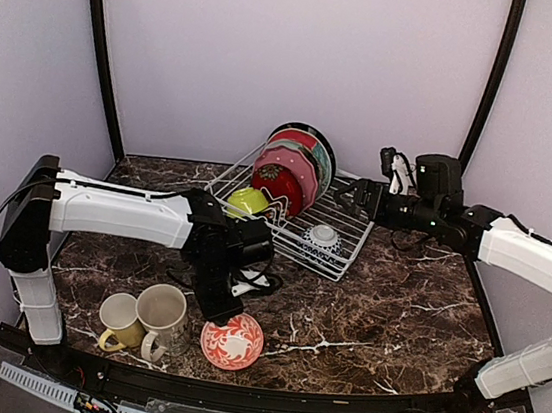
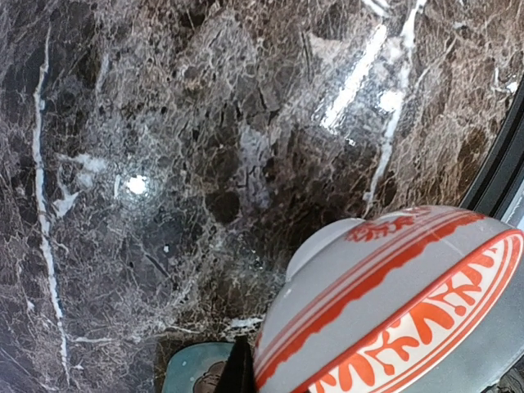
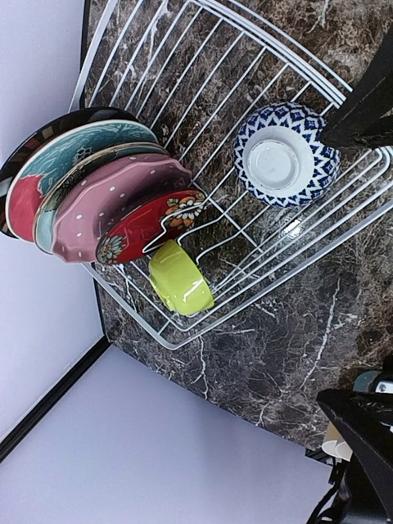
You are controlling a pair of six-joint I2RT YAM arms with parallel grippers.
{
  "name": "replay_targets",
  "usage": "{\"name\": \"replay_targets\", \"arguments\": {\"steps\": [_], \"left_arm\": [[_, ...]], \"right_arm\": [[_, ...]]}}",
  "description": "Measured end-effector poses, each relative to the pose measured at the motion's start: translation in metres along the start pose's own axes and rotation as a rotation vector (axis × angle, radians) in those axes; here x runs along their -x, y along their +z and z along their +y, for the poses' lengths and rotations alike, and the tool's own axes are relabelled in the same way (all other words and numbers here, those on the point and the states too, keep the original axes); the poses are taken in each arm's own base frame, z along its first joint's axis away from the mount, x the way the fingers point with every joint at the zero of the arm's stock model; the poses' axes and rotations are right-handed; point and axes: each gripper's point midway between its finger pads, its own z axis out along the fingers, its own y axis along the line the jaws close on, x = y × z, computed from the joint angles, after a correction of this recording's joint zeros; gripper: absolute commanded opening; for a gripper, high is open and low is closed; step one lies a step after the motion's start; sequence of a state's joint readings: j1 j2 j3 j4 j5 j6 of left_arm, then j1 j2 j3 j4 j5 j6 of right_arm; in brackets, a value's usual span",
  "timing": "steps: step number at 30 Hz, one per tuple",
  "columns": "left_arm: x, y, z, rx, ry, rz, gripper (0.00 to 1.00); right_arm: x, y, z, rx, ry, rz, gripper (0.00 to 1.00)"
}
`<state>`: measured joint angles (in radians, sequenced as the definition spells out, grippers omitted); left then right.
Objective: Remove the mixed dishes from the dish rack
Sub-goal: Place the bowl at the corner of the board.
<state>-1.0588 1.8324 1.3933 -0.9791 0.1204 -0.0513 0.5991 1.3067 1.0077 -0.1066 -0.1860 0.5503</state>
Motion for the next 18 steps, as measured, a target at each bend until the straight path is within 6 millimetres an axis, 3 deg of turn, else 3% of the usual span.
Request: {"name": "replay_targets", "arguments": {"steps": [8, 13, 18], "left_arm": [[-0.013, 0.017, -0.002, 0.014, 0.018, 0.068, 0.09], [-0.013, 0.019, -0.001, 0.032, 0.025, 0.072, 0.24], [-0.013, 0.019, 0.003, 0.056, 0.025, 0.070, 0.52]], "right_arm": [[-0.005, 0.001, -0.003, -0.007, 0.003, 0.011, 0.99], [-0.006, 0.001, -0.004, -0.008, 0.003, 0.012, 0.99], [-0.012, 0.005, -0.009, -0.029, -0.010, 0.036, 0.99]]}}
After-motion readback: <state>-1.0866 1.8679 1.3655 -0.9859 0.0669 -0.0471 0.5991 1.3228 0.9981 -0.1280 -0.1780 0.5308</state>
